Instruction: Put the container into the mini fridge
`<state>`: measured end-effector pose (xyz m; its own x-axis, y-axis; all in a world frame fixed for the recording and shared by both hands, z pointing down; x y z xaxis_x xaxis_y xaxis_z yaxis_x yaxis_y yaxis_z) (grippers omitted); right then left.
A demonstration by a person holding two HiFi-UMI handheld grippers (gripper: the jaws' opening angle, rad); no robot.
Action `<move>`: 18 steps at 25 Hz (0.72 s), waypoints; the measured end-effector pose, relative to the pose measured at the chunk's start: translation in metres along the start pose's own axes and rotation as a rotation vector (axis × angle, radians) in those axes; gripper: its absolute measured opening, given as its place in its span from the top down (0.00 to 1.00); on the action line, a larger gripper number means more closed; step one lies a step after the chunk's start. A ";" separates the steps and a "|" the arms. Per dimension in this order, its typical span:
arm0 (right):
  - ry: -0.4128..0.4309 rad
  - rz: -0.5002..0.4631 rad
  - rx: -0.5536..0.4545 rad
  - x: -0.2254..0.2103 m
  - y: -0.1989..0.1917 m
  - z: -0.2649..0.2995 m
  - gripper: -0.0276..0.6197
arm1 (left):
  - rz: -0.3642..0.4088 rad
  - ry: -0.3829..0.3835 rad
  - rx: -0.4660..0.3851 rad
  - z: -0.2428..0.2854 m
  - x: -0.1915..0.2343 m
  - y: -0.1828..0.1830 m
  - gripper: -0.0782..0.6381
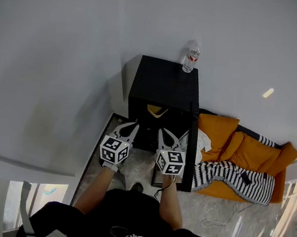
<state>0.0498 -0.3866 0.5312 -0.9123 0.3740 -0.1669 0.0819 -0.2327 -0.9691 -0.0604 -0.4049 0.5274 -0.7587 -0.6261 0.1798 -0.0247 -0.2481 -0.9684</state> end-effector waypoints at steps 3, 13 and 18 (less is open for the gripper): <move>0.002 0.002 0.001 0.001 -0.001 0.002 0.96 | -0.006 0.001 -0.005 -0.002 0.003 0.000 0.88; 0.012 -0.012 -0.007 0.010 0.000 0.008 0.96 | -0.028 0.005 -0.016 -0.008 0.013 0.000 0.88; 0.003 -0.014 -0.019 0.011 0.002 0.008 0.96 | -0.027 0.004 -0.016 -0.011 0.015 -0.001 0.88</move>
<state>0.0366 -0.3896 0.5290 -0.9121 0.3798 -0.1540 0.0769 -0.2106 -0.9746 -0.0786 -0.4057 0.5292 -0.7605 -0.6160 0.2052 -0.0560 -0.2527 -0.9659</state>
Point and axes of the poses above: the fingertips, and each gripper's own axes: z forward along the fingers, x to its left, y out of its top, the point moved 1 cm from there along -z, backward along the fingers, and after that the axes turned 3 degrees about y, right-handed, at the moved point
